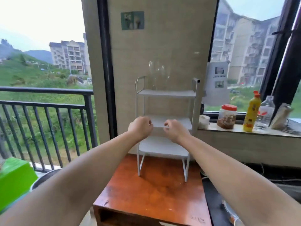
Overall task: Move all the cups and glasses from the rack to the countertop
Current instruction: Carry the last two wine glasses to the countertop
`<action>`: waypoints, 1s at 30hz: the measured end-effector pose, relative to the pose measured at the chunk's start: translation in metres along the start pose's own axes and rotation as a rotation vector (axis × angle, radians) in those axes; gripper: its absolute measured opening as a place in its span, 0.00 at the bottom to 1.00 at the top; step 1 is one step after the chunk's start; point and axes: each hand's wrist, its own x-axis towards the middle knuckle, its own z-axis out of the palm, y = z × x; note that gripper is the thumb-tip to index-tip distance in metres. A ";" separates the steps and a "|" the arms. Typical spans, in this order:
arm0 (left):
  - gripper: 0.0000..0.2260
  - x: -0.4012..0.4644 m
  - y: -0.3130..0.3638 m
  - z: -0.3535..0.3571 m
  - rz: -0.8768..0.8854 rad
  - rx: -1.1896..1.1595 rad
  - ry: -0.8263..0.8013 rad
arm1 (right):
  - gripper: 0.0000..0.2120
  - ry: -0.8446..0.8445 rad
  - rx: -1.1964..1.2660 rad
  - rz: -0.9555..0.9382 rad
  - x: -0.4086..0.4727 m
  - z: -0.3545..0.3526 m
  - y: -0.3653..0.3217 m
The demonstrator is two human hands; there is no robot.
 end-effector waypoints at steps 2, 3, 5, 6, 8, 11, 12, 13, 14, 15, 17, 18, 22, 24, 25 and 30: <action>0.09 0.037 0.005 -0.017 0.050 -0.041 0.034 | 0.16 0.077 0.043 0.002 0.029 -0.018 -0.009; 0.09 0.056 0.007 -0.023 0.080 -0.056 0.042 | 0.15 0.111 0.023 -0.008 0.046 -0.023 -0.012; 0.09 0.085 0.012 -0.030 0.122 -0.072 0.067 | 0.14 0.182 -0.035 -0.050 0.070 -0.035 -0.016; 0.09 0.109 0.013 -0.034 0.151 -0.075 0.091 | 0.13 0.231 -0.046 -0.063 0.092 -0.043 -0.017; 0.11 0.132 0.016 -0.038 0.183 -0.088 0.133 | 0.13 0.310 0.003 -0.072 0.113 -0.057 -0.019; 0.11 0.180 0.019 -0.041 0.188 -0.099 0.204 | 0.12 0.420 0.043 -0.075 0.158 -0.073 -0.017; 0.12 0.198 0.019 -0.041 0.164 -0.106 0.243 | 0.12 0.445 0.075 -0.058 0.176 -0.076 -0.015; 0.12 0.213 0.019 -0.041 0.122 -0.119 0.266 | 0.12 0.457 0.139 -0.024 0.192 -0.079 -0.013; 0.12 0.228 0.018 -0.040 0.078 -0.134 0.276 | 0.13 0.447 0.223 0.027 0.207 -0.080 -0.010; 0.12 0.249 0.019 -0.040 0.039 -0.159 0.266 | 0.13 0.413 0.324 0.079 0.228 -0.082 -0.007; 0.12 0.276 0.016 -0.037 -0.052 -0.239 0.188 | 0.12 0.278 0.556 0.177 0.252 -0.079 -0.003; 0.12 0.289 0.015 -0.034 -0.090 -0.289 0.156 | 0.10 0.211 0.669 0.218 0.263 -0.078 -0.001; 0.11 0.328 0.012 -0.016 -0.231 -0.469 0.096 | 0.03 0.090 0.792 0.286 0.302 -0.073 0.010; 0.05 0.339 0.015 -0.009 -0.268 -0.582 0.059 | 0.03 0.047 0.784 0.282 0.315 -0.071 0.014; 0.03 0.342 0.016 -0.007 -0.287 -0.624 0.045 | 0.06 0.025 0.787 0.280 0.320 -0.069 0.014; 0.06 0.353 0.015 0.001 -0.276 -0.649 0.005 | 0.09 0.011 0.713 0.283 0.331 -0.064 0.012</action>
